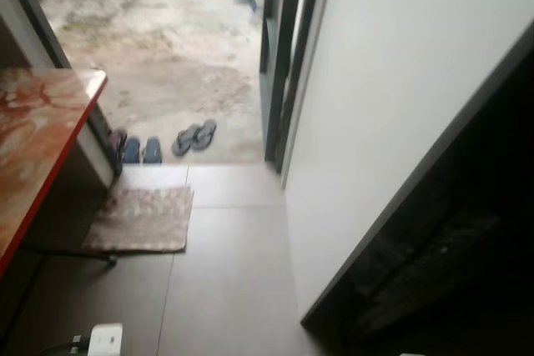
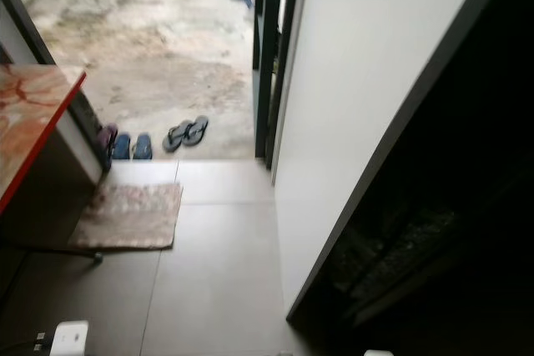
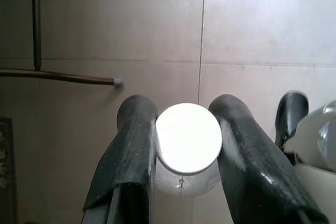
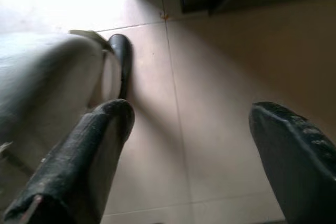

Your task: Restocking fridge

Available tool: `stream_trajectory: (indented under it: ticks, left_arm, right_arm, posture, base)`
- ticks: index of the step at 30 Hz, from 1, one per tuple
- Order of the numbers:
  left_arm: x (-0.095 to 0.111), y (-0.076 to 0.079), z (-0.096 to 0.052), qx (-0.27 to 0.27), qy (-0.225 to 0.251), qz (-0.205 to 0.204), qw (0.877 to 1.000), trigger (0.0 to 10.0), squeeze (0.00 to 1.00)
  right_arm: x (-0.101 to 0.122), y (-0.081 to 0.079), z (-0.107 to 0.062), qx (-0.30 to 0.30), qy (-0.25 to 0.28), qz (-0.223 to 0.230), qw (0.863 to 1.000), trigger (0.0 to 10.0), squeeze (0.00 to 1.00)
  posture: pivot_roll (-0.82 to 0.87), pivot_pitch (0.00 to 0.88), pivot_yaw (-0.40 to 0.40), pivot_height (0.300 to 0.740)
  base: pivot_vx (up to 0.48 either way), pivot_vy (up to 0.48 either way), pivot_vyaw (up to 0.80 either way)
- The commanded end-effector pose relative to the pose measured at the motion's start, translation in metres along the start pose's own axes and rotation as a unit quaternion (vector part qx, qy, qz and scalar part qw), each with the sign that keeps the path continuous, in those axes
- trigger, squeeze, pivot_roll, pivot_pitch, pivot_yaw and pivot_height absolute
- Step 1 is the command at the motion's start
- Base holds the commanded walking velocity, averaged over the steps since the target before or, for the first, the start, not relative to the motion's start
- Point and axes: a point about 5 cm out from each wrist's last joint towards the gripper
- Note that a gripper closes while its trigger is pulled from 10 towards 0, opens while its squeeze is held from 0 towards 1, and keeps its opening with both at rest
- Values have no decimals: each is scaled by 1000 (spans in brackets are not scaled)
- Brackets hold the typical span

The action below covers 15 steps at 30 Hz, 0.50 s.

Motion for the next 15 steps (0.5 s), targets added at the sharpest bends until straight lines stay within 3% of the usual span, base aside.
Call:
stream_trajectory:
  ticks: [1,15]
  left_arm:
    - [-5,-3,-1,3,-8,-3,1000,10000,0]
    - [-8,-7,-2,-2,-11,15,1000,10000,0]
  right_arm:
    - [-9,2,-2,-4,-15,5,1000,10000,0]
    - [-15,-4,-2,-1,-19,12,1000,10000,0]
  posture:
    - [99,152,-9,740]
    - [69,126,28,740]
  base:
    - [0,0,-700]
    - [0,0,-700]
Point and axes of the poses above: a point about 5 cm out from each wrist's last joint towards the gripper, its own z axis pointing out of the wrist towards the gripper, its own x axis along the axis of the wrist's last joint, y = z × x, and after that the axes turned 9 degrees about -z, right-handed
